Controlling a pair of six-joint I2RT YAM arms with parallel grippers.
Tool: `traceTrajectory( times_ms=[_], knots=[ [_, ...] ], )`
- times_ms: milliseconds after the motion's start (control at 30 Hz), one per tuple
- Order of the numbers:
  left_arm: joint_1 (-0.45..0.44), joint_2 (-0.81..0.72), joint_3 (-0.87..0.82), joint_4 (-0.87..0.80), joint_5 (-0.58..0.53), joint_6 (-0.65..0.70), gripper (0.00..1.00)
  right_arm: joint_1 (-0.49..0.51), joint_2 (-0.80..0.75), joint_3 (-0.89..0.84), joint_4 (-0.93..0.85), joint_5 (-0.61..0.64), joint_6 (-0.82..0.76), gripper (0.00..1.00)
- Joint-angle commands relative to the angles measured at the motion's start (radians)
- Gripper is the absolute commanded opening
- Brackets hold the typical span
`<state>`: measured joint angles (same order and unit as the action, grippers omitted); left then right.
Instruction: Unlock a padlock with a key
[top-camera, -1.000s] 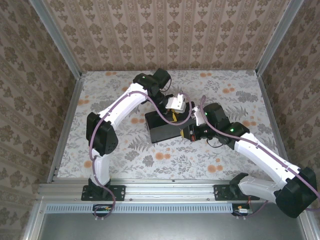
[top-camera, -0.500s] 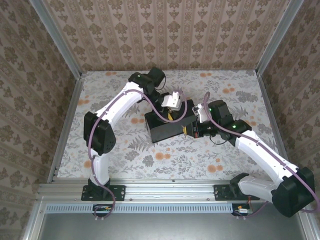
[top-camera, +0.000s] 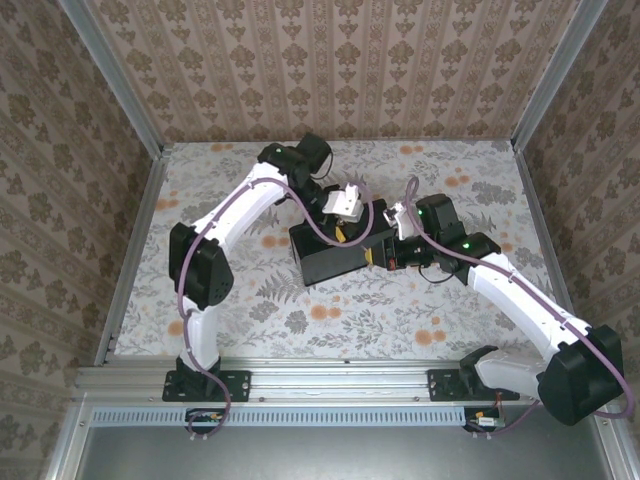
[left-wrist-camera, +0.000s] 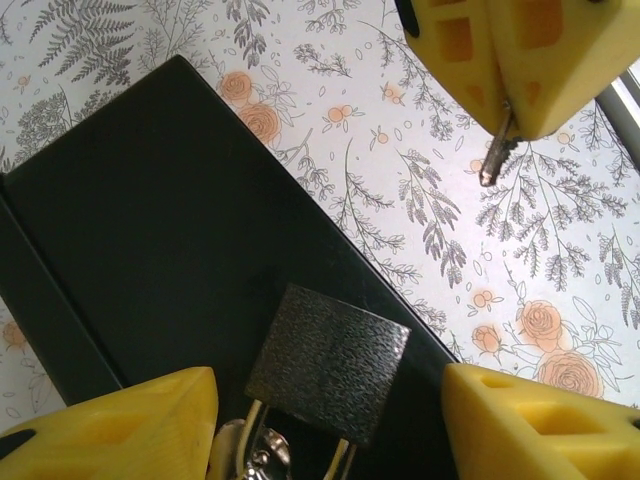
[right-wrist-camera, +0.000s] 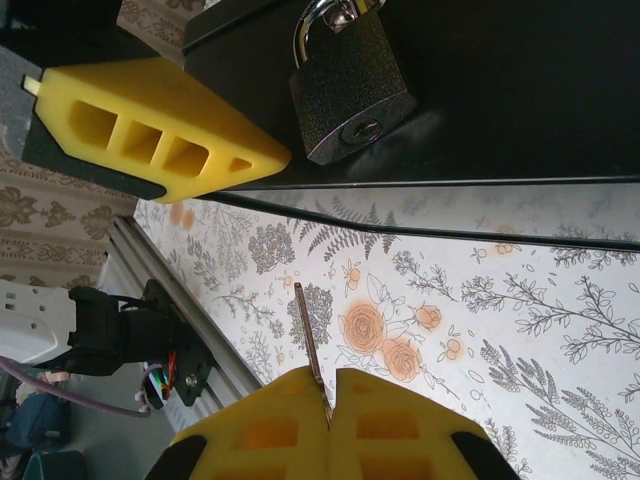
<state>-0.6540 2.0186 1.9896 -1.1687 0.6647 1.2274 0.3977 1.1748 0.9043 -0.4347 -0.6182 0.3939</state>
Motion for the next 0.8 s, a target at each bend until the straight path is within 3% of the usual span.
traceTrajectory(
  times_ms=[0,233,467,767],
  knots=[
    [-0.005,0.047,0.054,-0.069,0.009,0.035,0.60,-0.014,0.000,0.028,-0.006,-0.045,-0.025,0.02],
    [-0.016,0.063,0.046,-0.063,0.028,0.049,0.54,-0.045,0.033,0.034,0.035,-0.129,-0.032,0.02],
    [-0.016,0.063,0.027,-0.050,0.060,0.052,0.35,-0.092,0.059,0.032,0.072,-0.218,-0.040,0.01],
    [-0.006,-0.005,-0.078,0.077,0.099,0.013,0.27,-0.128,0.104,0.055,0.034,-0.226,-0.062,0.02]
  ],
)
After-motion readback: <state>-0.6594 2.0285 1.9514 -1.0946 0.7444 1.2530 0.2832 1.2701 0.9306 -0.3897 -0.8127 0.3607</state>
